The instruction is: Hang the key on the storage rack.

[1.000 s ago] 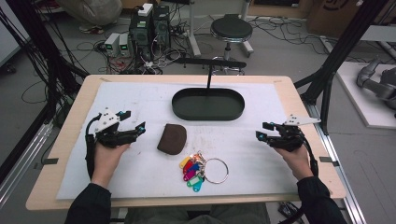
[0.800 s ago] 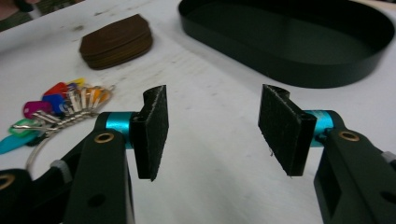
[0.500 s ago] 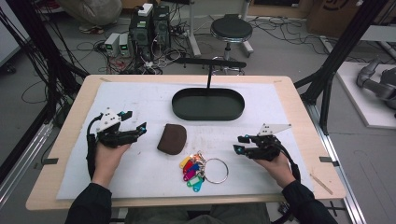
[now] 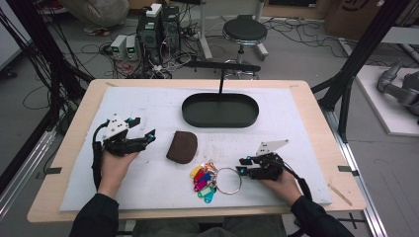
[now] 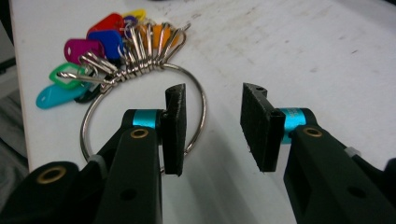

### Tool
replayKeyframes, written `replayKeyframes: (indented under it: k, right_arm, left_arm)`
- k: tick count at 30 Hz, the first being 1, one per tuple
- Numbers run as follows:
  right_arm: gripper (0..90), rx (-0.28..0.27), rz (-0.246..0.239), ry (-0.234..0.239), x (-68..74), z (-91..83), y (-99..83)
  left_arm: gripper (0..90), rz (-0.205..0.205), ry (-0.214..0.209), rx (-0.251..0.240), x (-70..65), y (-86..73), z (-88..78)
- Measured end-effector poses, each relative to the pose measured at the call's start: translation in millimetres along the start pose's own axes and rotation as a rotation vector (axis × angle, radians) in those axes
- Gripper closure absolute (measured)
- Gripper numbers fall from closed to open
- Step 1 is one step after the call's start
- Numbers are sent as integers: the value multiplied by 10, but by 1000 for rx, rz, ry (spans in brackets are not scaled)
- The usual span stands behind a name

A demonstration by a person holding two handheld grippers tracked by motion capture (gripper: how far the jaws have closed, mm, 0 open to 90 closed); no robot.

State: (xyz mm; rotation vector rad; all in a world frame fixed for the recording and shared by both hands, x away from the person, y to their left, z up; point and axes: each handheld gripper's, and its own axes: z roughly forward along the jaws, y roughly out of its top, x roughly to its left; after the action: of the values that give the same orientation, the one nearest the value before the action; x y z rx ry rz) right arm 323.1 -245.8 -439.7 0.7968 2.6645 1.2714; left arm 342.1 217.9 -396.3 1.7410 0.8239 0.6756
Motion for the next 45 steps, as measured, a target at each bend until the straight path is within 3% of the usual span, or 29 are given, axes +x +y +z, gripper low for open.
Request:
replayKeyframes:
  k: [8,14,15,16,19,24,38,45]
  right_arm:
    - [697,66,-50,-22,101,103,-2]
    - [778,74,-90,-76,143,113,0]
    - [778,74,-90,-76,143,113,0]
    - [837,79,-104,-80,168,113,0]
    - [856,80,-124,-84,181,117,7]
    - [871,76,-101,-82,162,113,18]
    - [879,-115,-18,-135,6,-194,128]
    - [879,-169,6,-98,31,-230,175]
  left_arm:
    - [278,3,-2,2,-3,0,5]
    - [277,6,-3,4,-12,3,9]
    - [277,6,-3,4,-12,3,9]
    - [277,4,-3,4,-18,4,12]
    - [277,6,-3,6,-25,5,12]
    - [277,8,-4,4,-35,8,14]
    - [277,4,-2,3,-46,0,-4]
    - [277,5,-1,4,-51,-2,-9]
